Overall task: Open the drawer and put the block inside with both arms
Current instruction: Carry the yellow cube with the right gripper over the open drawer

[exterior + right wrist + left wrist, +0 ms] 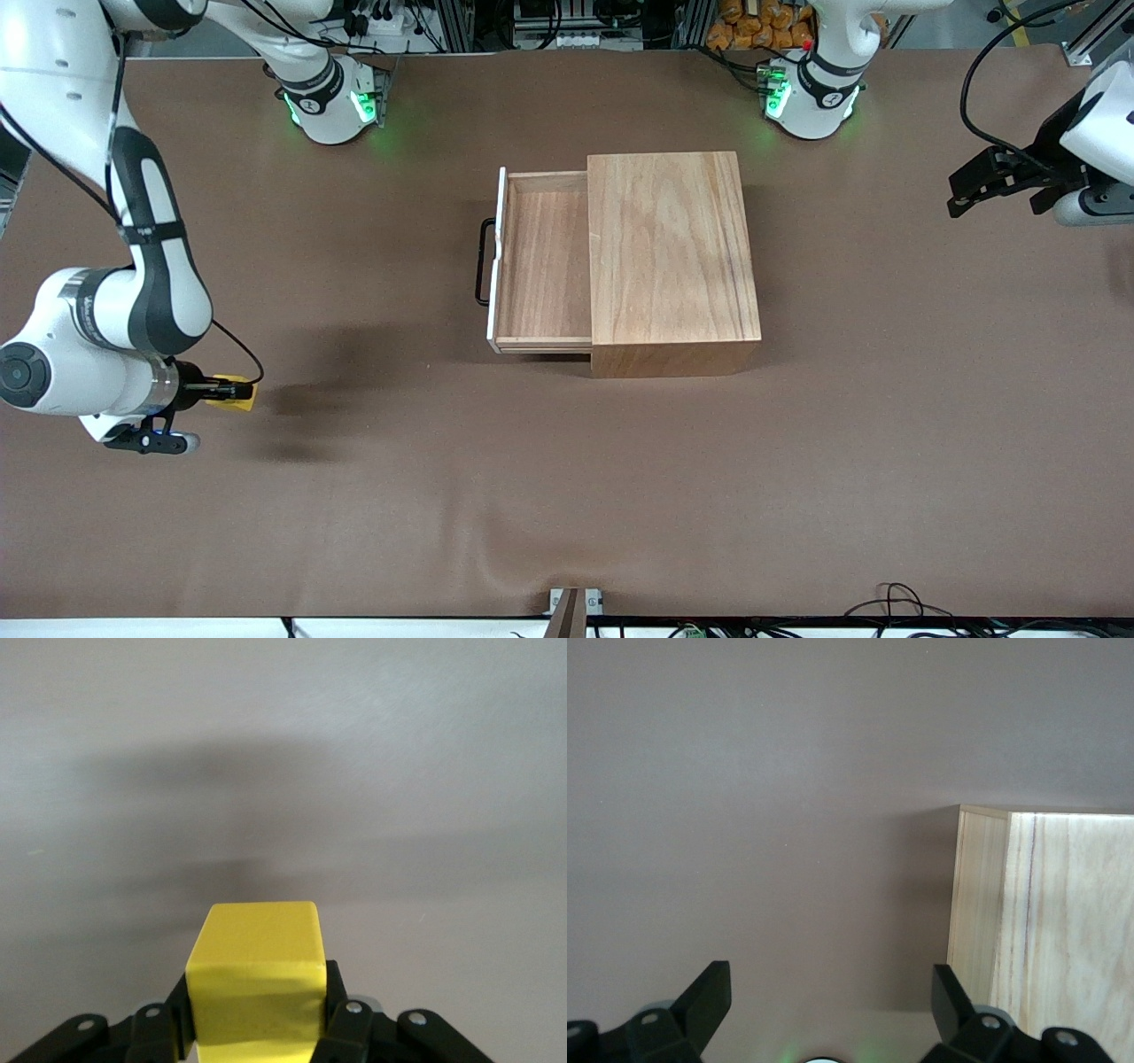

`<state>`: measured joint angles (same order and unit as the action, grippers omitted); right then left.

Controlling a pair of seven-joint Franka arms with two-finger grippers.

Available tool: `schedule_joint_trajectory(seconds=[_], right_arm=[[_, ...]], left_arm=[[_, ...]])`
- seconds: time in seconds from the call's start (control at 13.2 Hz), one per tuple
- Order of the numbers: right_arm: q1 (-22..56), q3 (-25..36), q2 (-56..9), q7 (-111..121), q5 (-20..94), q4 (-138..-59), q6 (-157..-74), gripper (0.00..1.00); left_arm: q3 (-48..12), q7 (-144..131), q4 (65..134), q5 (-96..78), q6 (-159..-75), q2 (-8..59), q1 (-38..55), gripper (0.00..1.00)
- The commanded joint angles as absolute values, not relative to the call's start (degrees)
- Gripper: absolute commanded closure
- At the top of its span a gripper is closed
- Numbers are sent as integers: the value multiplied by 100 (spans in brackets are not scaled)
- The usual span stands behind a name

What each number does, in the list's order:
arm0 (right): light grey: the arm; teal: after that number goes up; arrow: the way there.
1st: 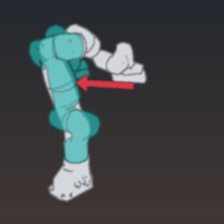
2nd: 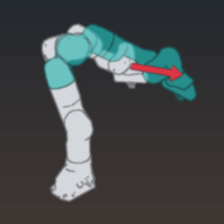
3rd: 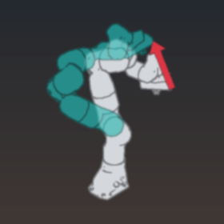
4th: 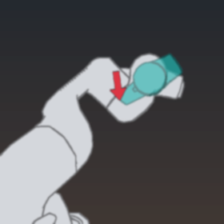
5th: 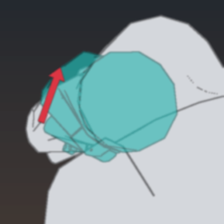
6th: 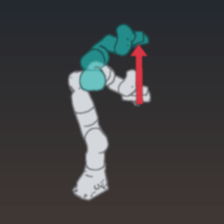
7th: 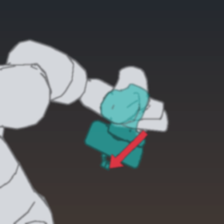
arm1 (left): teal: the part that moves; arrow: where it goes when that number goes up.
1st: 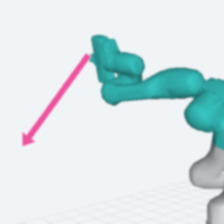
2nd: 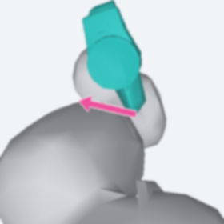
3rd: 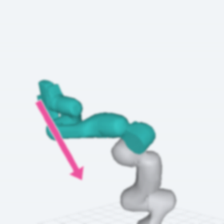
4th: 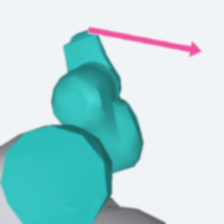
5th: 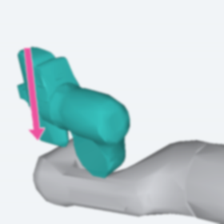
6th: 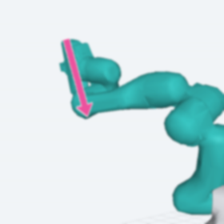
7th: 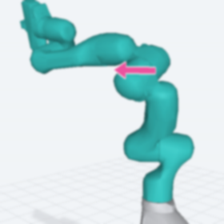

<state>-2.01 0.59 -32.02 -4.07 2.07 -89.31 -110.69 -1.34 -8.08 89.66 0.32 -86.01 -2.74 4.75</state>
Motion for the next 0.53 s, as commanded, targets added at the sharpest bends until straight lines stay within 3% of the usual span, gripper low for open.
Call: schedule_joint_trajectory(seconds=[0.0, 0.46], right_arm=[[245, 70, -2831, -1385, 438, -9000, -10558, 87], [746, 53, -2620, -3328, 1651, -8359, -9028, 87]], left_arm=[[-158, -765, 9158, 44, -8631, -439, 387, 0], [-158, -738, 9254, 35, -8631, -510, 378, 0]])
